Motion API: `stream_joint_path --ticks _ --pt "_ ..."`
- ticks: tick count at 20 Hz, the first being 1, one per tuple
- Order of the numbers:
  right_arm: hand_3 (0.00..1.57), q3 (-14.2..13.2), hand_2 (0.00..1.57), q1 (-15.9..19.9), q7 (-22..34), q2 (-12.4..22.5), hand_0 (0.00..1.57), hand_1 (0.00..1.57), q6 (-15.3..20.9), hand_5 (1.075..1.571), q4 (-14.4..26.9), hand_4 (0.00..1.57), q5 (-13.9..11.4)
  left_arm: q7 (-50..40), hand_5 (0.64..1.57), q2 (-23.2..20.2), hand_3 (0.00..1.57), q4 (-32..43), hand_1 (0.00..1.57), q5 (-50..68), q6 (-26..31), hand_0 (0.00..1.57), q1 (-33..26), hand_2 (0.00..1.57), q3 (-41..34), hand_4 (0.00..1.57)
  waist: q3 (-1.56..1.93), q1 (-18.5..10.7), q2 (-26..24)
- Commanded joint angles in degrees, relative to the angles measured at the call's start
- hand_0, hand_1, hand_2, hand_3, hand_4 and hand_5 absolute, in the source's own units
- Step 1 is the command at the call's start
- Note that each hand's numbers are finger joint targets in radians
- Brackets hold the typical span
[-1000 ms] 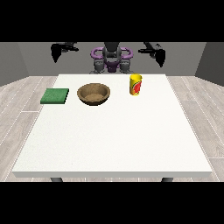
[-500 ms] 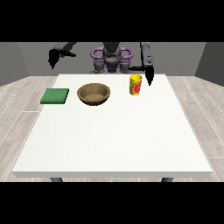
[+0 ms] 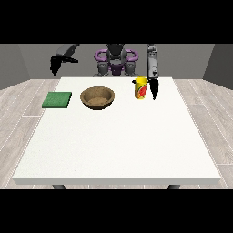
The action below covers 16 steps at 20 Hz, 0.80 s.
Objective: Pick the cup and pour the ball into the bowl, then pick the bowl and place it on the pad
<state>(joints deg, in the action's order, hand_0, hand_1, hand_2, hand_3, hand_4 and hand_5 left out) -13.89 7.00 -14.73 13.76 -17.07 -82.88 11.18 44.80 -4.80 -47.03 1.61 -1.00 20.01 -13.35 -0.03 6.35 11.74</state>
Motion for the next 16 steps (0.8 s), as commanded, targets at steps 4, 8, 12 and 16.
stream_joint_path --ticks 4,8,12,16 --pt "0.00 2.5 0.00 1.0 0.7 -2.2 0.00 0.00 1.9 1.571 -4.0 0.00 -1.5 10.8 1.523 -1.9 0.00 13.9 0.00 0.8 -0.4 0.00 5.6 0.00 -3.4 0.00 -0.04 2.6 3.6" --pt "0.00 -1.5 0.00 1.2 -3.8 1.6 0.00 0.00 -2.0 1.571 4.9 0.00 -0.5 8.2 1.559 -0.1 0.00 13.7 0.00 0.0 -2.5 0.00 6.5 0.00 -1.3 0.00 0.01 0.9 1.4" --pt "0.00 -3.9 0.00 3.0 -1.2 4.6 0.00 0.00 -4.5 1.570 3.6 0.00 3.4 13.8 1.268 1.2 1.57 12.7 1.29 -7.9 -16.9 1.29 1.1 1.57 1.3 1.40 0.02 3.4 2.4" --pt "0.00 -4.7 0.00 6.0 -1.9 6.4 0.00 0.00 -4.9 1.570 2.5 0.00 3.7 12.8 1.250 1.0 1.57 12.5 1.32 -8.3 -21.0 1.32 5.6 1.57 0.0 1.48 -0.01 5.3 6.6"
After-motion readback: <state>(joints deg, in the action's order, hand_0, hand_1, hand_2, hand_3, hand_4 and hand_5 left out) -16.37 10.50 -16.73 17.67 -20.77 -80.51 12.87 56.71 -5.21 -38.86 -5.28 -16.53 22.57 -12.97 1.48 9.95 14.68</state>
